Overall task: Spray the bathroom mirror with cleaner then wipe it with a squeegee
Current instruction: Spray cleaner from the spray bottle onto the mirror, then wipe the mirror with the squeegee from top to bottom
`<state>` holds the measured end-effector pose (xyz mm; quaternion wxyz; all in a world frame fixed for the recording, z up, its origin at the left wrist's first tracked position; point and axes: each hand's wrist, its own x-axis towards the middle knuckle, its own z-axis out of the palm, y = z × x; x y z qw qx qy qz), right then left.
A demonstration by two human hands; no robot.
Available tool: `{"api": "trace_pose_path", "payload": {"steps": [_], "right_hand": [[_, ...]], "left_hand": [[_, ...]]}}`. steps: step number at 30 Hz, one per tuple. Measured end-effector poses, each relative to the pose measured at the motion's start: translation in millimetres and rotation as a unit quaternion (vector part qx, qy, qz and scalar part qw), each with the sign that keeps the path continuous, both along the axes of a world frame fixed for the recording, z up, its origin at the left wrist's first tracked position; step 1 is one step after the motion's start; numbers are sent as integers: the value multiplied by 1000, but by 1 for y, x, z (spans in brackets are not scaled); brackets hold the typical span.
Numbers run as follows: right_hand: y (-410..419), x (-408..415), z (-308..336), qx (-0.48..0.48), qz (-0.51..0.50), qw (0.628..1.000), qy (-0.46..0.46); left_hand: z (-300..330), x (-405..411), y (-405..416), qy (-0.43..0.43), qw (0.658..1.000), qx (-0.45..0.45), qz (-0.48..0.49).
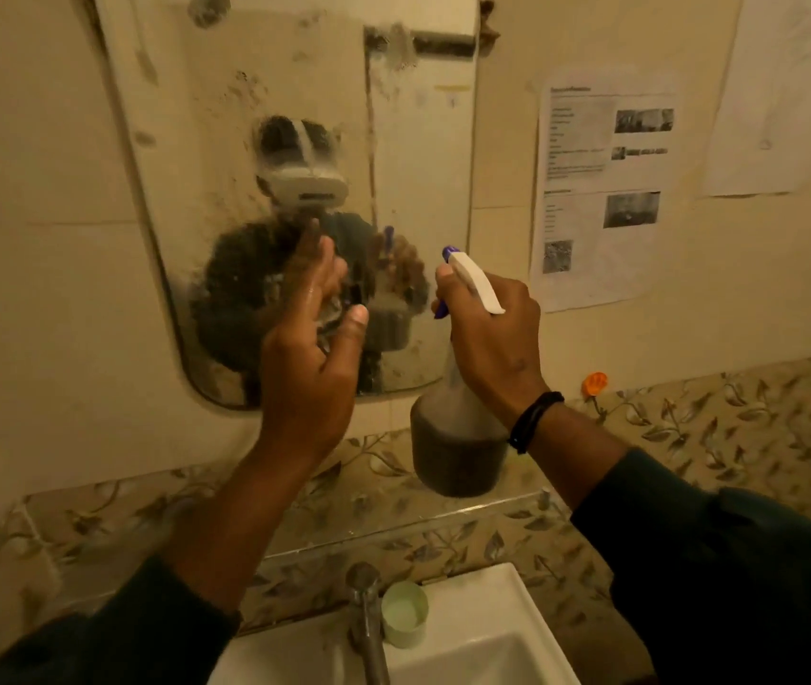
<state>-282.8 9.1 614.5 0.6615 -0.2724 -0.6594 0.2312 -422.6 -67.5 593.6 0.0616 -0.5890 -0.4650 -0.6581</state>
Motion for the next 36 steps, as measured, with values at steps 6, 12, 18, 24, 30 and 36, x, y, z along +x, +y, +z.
{"api": "trace_pose_path", "payload": {"steps": [6, 12, 18, 24, 30, 36], "right_hand": [[-1, 72, -5, 18, -62, 997, -38], [12, 175, -41, 11, -99, 993, -62], [44, 279, -133, -76, -53, 994, -51], [78, 350, -247, -164, 36, 985, -29], [90, 368, -346, -199, 58, 973, -96], [87, 370, -464, -276, 91, 933, -212]], "left_hand": [[-38, 84, -4, -62, 976, -127, -166], [-86, 184, 15, -30, 949, -217, -226], [-158, 308, 52, -40, 922, -304, -235], [-247, 411, 81, -109, 890, -418, -147], [-340, 441, 96, -103, 858, -501, -42], [-441, 440, 98, -93, 830, -550, 4]]}}
